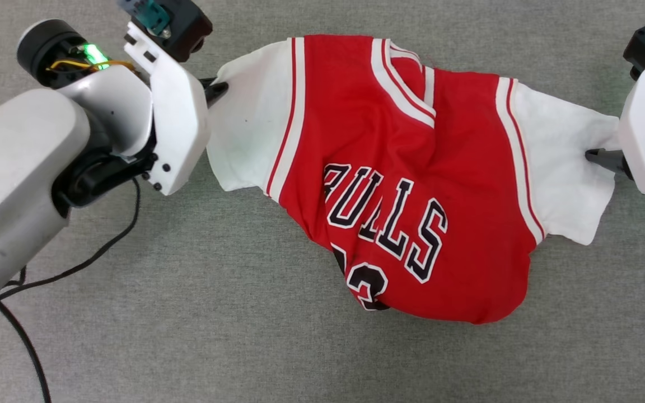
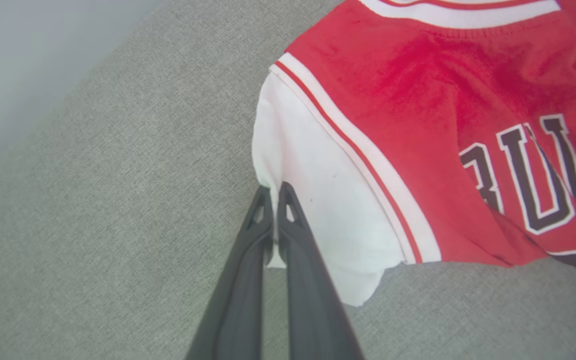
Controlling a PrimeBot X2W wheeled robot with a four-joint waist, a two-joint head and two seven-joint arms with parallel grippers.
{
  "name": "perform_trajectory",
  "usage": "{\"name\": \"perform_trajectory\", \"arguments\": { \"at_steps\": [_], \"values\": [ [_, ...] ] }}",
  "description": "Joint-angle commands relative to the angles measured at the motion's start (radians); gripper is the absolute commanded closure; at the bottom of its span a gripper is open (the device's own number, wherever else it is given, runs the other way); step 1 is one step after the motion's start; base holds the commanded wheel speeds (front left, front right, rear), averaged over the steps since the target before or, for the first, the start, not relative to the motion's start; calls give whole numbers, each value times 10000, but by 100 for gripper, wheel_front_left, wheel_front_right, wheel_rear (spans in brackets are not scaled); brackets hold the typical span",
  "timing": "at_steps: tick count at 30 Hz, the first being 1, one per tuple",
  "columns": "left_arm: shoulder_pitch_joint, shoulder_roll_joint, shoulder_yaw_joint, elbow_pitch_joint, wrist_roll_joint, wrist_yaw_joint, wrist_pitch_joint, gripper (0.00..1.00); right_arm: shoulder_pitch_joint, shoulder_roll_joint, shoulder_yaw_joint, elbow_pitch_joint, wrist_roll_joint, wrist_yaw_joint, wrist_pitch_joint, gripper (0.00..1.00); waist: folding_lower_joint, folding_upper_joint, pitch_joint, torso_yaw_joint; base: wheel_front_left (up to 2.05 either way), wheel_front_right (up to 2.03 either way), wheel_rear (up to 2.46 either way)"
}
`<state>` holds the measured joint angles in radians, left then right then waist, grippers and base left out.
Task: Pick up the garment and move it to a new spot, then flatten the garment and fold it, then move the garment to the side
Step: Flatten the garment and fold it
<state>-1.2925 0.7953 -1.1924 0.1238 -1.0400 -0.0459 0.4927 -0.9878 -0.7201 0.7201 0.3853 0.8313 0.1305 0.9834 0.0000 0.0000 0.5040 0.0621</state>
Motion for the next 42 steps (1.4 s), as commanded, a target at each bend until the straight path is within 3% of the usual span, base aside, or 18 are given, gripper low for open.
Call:
{"name": "perform_trajectory", "arguments": {
  "at_steps": [1,4,5,6,7,18,32,36,42],
  "values": [
    [-33,-115,36,35,-9,-40,-83,100,341,155,390,219,133,3,90,0,0,0,134,138,0,0,0],
    [86,-168,12,248,-17,-99,-232,100,833,413,817,442,484,16,-222,0,0,0,167,171,0,0,0],
    [132,-162,0,295,-27,-133,-285,100,944,438,962,492,572,16,-306,23,0,0,154,165,0,0,0],
    [164,-167,-7,356,-46,-133,-311,100,969,451,1069,462,613,16,-492,96,0,0,128,154,0,0,0],
    [180,-156,-8,433,-56,-156,-332,100,942,452,1116,472,705,17,-668,100,0,0,83,131,0,0,0],
    [455,149,236,657,-252,-306,-992,100,5,-231,1251,-38,985,-1,-3097,100,0,0,-1142,-241,0,0,0],
    [301,1251,1063,-776,-205,189,-2151,100,-242,-1643,915,-1442,1066,-1,-6059,100,0,0,-2532,-487,0,0,0],
    [-20,1273,1350,-976,-94,330,-2395,100,-507,-1814,504,-1580,845,-1,-6654,100,0,0,-2745,-510,0,0,0],
    [-845,868,1733,-730,233,368,-2679,100,-1212,-1856,15,-1626,334,-1,-6984,100,0,0,-2758,-543,0,0,0]
  ]
}}
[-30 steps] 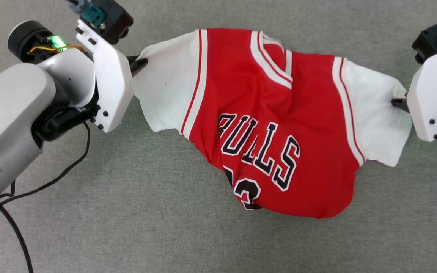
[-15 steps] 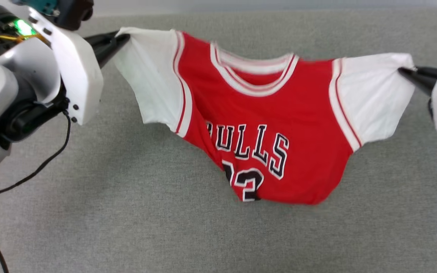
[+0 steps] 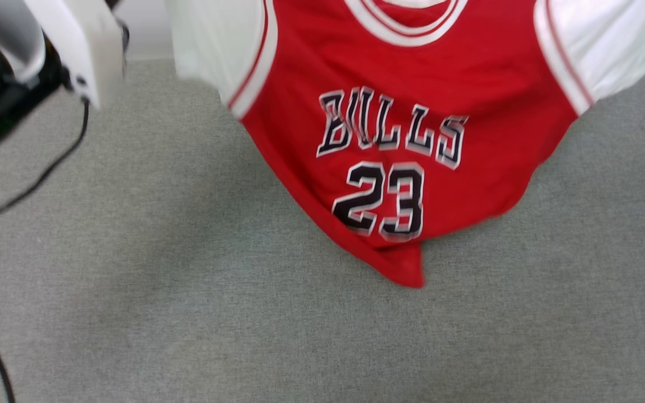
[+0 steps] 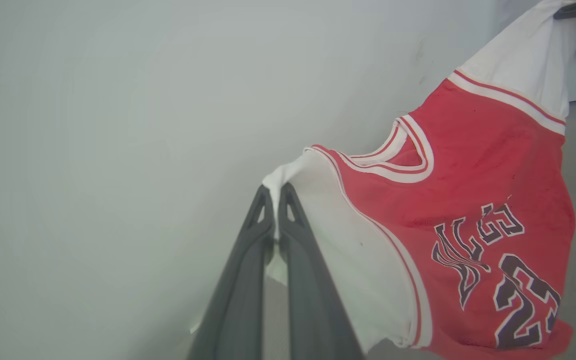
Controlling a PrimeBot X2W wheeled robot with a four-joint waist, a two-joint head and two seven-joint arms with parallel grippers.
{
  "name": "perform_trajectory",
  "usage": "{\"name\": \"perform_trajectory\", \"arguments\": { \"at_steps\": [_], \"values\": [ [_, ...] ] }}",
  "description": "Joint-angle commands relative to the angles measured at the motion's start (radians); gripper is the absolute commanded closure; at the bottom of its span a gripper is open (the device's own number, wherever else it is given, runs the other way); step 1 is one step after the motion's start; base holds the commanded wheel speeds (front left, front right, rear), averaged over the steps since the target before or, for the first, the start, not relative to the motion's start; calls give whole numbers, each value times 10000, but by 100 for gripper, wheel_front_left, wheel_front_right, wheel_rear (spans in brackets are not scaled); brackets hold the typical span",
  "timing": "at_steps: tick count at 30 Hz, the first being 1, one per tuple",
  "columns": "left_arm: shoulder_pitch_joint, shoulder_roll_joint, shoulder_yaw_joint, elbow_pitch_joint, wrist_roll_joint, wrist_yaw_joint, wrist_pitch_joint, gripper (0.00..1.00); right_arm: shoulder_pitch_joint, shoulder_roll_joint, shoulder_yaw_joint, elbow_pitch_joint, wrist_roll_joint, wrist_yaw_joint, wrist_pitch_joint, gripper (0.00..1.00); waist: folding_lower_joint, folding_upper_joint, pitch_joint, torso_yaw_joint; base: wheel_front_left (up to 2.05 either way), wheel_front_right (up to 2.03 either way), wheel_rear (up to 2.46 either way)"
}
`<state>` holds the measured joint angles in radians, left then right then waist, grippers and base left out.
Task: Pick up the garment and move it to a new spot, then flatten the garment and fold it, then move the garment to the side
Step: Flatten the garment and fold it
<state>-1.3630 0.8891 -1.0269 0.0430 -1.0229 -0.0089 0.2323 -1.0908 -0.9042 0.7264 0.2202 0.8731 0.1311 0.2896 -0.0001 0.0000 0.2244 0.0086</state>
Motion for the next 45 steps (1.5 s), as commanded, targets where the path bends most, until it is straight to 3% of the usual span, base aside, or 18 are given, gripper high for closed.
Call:
{"name": "perform_trajectory", "arguments": {
  "at_steps": [1,8,9,17,28,39,45],
  "values": [
    [-310,-170,118,176,121,-20,-73,100,-346,56,-152,86,-198,-7,-75,100,1,0,84,-12,0,0,0],
    [-1715,-1097,425,1544,721,-166,-469,100,-2030,807,-491,985,-1452,-7,9,100,1,0,766,-62,0,0,0],
    [-2352,-1522,527,2265,984,-263,-707,100,-3014,1195,-444,1498,-2070,-7,19,100,1,0,1183,-80,0,0,0],
    [-4356,-2519,891,4086,1700,-418,-1519,100,-5605,2236,-351,3060,-3265,-7,-371,100,1,0,2253,-11,0,0,0],
    [-6163,-3023,1376,5968,2081,-772,-2765,100,-8070,3257,-119,4862,-3990,-7,-1562,100,1,0,2855,88,0,0,0],
    [-5395,-3108,1059,7151,1897,-1104,-3689,100,-7666,3853,967,6021,-3802,-7,-2744,100,1,0,2782,33,0,0,0],
    [-3854,-3004,646,7105,1528,-1179,-4162,100,-6520,4114,1774,6475,-3343,-7,-3313,100,1,0,2236,20,0,0,0]
  ]
}}
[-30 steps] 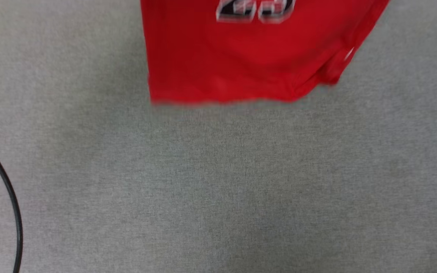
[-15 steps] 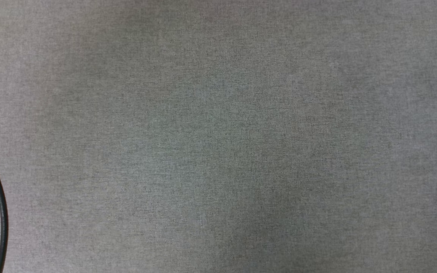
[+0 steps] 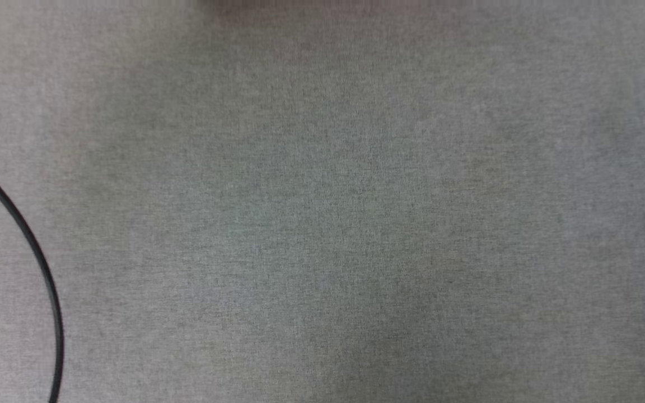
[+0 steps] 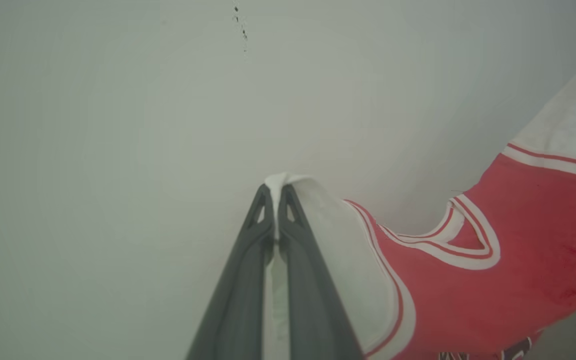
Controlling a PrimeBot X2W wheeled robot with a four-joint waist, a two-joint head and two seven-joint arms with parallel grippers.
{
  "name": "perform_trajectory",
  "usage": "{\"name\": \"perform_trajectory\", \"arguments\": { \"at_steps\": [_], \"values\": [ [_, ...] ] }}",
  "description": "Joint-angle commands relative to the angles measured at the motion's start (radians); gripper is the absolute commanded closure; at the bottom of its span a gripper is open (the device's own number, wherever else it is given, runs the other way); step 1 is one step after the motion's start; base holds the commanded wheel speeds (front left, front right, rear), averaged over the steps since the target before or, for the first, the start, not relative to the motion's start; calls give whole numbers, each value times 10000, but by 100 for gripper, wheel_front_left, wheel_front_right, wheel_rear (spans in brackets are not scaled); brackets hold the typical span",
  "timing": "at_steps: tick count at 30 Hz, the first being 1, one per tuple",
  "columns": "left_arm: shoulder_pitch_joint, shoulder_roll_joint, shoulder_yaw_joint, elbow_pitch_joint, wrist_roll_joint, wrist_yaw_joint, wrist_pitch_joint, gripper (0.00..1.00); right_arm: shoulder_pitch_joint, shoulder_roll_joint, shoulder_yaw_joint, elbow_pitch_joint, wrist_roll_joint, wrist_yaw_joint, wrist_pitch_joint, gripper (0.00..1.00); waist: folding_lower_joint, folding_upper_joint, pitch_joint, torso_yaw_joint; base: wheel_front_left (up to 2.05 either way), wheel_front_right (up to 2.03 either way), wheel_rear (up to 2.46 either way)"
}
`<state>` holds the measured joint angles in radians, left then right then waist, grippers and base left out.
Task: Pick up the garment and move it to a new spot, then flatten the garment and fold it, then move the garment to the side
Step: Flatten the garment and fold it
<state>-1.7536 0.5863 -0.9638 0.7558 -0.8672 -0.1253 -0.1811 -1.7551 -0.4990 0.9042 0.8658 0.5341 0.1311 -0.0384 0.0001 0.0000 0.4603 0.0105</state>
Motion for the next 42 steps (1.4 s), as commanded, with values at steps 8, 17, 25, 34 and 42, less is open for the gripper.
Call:
{"name": "perform_trajectory", "arguments": {
  "at_steps": [8,17,25,34,42],
  "values": [
    [2927,553,-239,-827,-710,41,-557,100,2279,81,1323,-286,1099,-7,-522,100,-1,0,-894,-26,0,0,0],
    [7048,1518,-229,-2796,-1585,967,-798,100,5156,-566,2530,-1212,2378,-7,-1117,100,-1,0,-1742,-149,0,0,0],
    [11061,2716,392,-5211,-2594,2283,-856,100,7760,-1481,3009,-2075,3354,-7,-1417,100,-1,0,-2456,-300,0,0,0],
    [14844,3219,1675,-6479,-3163,3036,-850,100,10338,-2242,2997,-2488,3517,-7,-1659,100,-1,0,-3134,-416,0,0,0],
    [17082,3064,2308,-6501,-2943,3399,-842,100,12505,-2608,2309,-2708,3456,-7,-1853,100,-1,0,-3702,-446,0,0,0]
  ]
}}
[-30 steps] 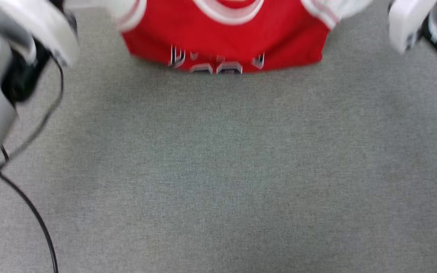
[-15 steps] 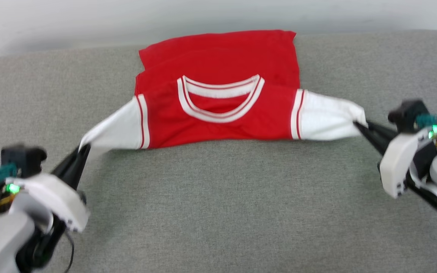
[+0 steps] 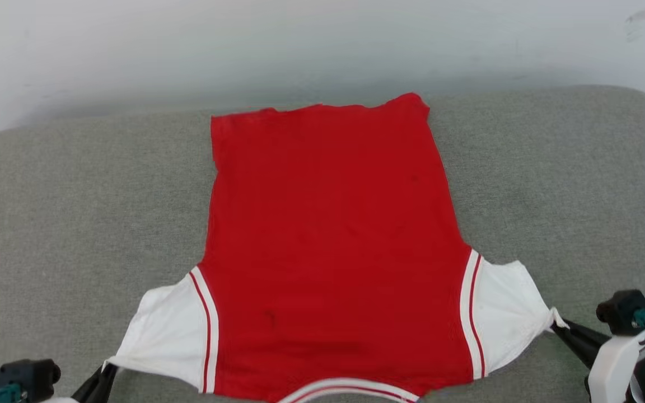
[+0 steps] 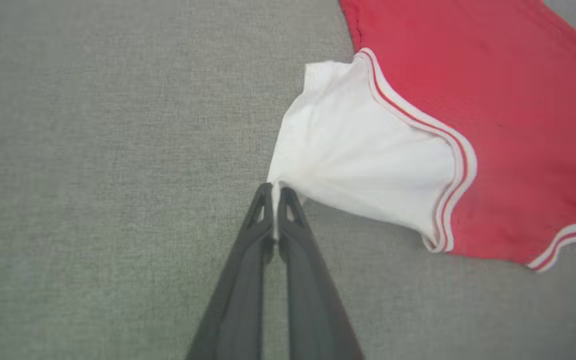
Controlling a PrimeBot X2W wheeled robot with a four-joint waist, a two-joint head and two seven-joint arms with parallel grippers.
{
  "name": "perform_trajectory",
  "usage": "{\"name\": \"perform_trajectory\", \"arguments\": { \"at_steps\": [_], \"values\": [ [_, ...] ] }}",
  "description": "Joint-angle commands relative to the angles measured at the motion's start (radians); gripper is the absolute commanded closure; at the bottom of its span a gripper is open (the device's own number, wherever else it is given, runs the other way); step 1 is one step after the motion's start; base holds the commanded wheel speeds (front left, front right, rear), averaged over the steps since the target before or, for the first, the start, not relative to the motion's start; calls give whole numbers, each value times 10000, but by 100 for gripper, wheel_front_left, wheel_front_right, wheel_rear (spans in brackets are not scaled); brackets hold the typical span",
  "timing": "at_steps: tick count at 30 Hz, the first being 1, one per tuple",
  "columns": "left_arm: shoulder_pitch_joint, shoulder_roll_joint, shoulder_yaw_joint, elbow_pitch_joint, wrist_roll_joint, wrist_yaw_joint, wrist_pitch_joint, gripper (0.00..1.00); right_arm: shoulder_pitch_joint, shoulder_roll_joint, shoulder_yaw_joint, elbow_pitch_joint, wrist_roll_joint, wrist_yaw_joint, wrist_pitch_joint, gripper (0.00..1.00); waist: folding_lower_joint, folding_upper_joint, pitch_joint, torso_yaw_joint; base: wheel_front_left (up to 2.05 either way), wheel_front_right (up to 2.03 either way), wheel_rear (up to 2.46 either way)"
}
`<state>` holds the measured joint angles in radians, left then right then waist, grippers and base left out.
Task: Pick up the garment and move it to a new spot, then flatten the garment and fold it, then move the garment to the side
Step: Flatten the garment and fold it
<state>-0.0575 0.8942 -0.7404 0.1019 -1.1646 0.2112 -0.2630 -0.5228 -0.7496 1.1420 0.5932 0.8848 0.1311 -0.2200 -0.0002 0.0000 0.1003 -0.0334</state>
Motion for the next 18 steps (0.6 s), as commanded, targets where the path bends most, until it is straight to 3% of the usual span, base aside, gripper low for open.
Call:
{"name": "perform_trajectory", "arguments": {
  "at_steps": [1,13,14,15,17,18],
  "values": [
    [349,-62,140,59,59,66,-23,100,457,-121,-202,-16,-45,-7,-68,100,2,0,-168,-4,0,0,0],
    [1976,-518,1131,-425,504,406,-24,100,2681,-517,-1670,-1175,-181,-12,822,100,2,0,-305,25,0,0,0],
    [1977,-576,1238,-507,602,435,-24,100,2680,-465,-1838,-1271,-208,-10,994,87,2,0,-278,34,0,0,0],
    [1970,-636,1325,-587,696,465,-24,100,2638,-411,-1992,-1364,-253,-10,1174,63,2,0,-237,43,0,0,0],
    [1908,-748,1469,-767,942,523,-24,100,2408,-372,-2403,-1571,-388,-10,1363,0,2,0,-130,84,0,0,0],
    [1832,-816,1596,-882,1061,566,-24,100,2284,-368,-2645,-1671,-331,-10,1513,0,2,0,-58,116,0,0,0]
  ]
}}
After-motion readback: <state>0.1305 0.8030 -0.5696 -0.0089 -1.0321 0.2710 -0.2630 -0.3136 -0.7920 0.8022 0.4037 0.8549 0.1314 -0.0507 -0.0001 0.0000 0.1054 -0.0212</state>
